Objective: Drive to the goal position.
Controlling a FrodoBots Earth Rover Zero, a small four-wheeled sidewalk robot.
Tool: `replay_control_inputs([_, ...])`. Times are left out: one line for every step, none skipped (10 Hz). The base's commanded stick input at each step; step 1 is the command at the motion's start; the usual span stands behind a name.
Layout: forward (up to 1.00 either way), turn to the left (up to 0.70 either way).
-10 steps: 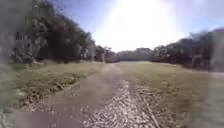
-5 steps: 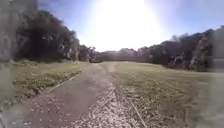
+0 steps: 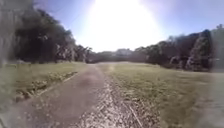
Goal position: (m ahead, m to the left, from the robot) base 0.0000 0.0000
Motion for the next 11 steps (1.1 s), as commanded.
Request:
replay_control_inputs([-0.30, 0.00])
replay_control_inputs([-0.30, 0.00])
replay_control_inputs([-0.30, 0.00])
replay_control_inputs([-0.30, 0.00])
replay_control_inputs([-0.29, 0.00])
replay_control_inputs([-0.09, 0.00])
replay_control_inputs([0.00, 0.00])
replay_control_inputs([0.00, 0.00])
replay_control_inputs([0.00, 0.00])
replay_control_inputs([0.00, 0.00])
replay_control_inputs([0.00, 0.00])
